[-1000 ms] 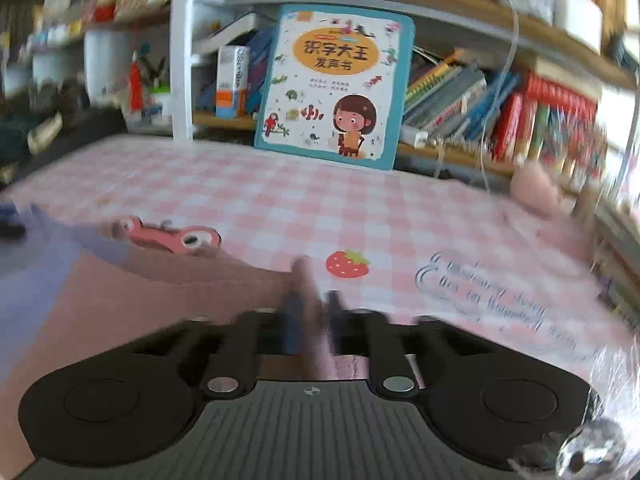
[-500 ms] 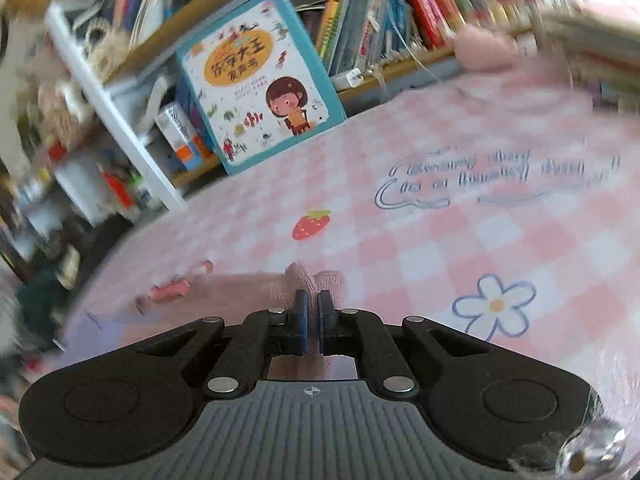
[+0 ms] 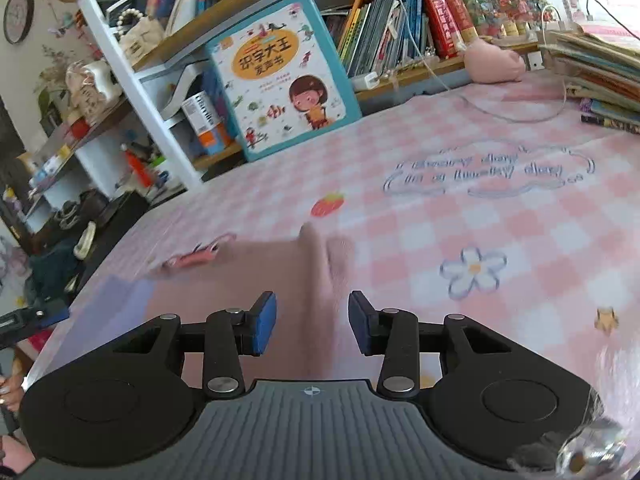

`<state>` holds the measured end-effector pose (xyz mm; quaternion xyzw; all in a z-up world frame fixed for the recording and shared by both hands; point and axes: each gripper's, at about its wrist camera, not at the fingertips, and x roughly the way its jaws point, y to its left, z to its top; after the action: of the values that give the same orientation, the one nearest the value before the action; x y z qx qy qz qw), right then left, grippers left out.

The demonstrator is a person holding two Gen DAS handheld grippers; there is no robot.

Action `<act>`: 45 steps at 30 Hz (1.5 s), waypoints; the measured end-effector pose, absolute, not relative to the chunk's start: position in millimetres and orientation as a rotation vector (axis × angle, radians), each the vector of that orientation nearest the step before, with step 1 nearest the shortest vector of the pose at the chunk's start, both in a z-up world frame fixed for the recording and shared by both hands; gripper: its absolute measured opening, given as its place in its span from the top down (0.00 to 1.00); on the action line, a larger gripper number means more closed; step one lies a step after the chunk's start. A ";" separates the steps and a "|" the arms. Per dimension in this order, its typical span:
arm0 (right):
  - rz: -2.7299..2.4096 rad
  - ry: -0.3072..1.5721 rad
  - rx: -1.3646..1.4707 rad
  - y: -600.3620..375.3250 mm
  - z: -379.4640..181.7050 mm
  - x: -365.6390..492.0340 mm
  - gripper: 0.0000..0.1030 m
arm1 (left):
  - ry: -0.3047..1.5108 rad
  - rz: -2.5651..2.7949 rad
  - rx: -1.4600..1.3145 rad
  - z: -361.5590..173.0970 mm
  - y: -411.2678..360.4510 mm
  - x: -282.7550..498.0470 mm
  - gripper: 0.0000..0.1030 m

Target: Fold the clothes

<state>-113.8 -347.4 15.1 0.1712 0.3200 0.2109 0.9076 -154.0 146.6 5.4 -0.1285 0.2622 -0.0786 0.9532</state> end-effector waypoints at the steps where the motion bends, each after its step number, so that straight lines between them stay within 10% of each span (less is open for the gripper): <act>1: 0.428 0.666 0.356 -348.8 13.5 -118.5 0.66 | 0.542 -0.160 -0.244 3.4 143.0 -154.4 0.56; 7: 0.420 0.667 0.387 -355.0 3.4 -132.6 0.82 | 0.571 -0.130 -0.168 -4.8 127.5 -156.8 0.95; 20: 0.425 0.669 0.424 -356.2 -3.1 -131.7 0.83 | 0.574 -0.066 -0.347 -11.0 146.6 -165.4 0.90; 27: 0.448 0.683 0.371 -352.8 5.4 -143.8 0.54 | 0.564 -0.119 -0.304 5.0 140.7 -189.5 0.44; 45: 0.509 0.702 0.310 -300.7 3.8 -98.0 0.74 | 0.621 -0.092 -0.444 -19.2 163.8 -152.7 0.71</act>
<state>-98.0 -300.7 3.8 0.1494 0.3389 0.2458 0.8958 -152.7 163.8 -19.2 -0.2165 0.3030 -0.0448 0.9270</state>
